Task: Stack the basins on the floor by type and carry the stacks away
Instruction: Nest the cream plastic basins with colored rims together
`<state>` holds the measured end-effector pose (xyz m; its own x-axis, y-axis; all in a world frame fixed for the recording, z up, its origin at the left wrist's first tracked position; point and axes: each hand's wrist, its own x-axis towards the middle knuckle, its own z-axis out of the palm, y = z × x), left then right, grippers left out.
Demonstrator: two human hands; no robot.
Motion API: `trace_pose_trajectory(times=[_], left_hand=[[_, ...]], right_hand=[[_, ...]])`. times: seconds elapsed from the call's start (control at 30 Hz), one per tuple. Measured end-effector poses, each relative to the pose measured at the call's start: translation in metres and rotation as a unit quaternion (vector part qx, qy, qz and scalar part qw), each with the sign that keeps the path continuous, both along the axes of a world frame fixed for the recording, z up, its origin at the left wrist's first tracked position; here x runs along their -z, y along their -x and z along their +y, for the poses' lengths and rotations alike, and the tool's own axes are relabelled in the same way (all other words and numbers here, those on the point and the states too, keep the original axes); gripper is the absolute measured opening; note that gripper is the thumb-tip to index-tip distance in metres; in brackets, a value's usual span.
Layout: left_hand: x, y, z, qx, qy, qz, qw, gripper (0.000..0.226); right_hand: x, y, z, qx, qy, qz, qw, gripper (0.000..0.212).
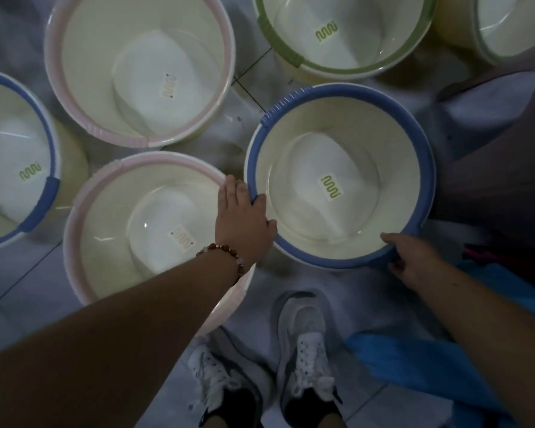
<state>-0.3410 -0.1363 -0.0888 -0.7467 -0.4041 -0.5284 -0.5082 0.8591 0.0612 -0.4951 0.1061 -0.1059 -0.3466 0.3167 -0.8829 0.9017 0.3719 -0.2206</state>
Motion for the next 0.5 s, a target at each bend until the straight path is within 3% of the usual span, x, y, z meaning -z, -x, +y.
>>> trace_pose_trajectory(times=[0.1,0.3,0.4,0.5], left_hand=[[-0.012,-0.004,-0.005,-0.017,-0.03,0.032,0.999,0.053],[-0.073,-0.021,-0.003,-0.162,-0.142,0.112,0.97,0.046],[-0.109,-0.03,-0.01,-0.269,-0.233,0.13,0.925,0.069],[-0.142,-0.045,-0.028,-0.294,-0.246,0.159,0.91,0.09]], right_hand=[[-0.02,0.002,0.007,0.045,0.027,-0.014,0.999,0.009],[-0.092,0.002,0.009,0.094,0.093,-0.046,0.99,0.011],[-0.127,0.005,0.003,0.067,0.079,-0.049,0.993,0.014],[-0.169,0.012,-0.014,0.03,0.074,-0.037,0.996,0.013]])
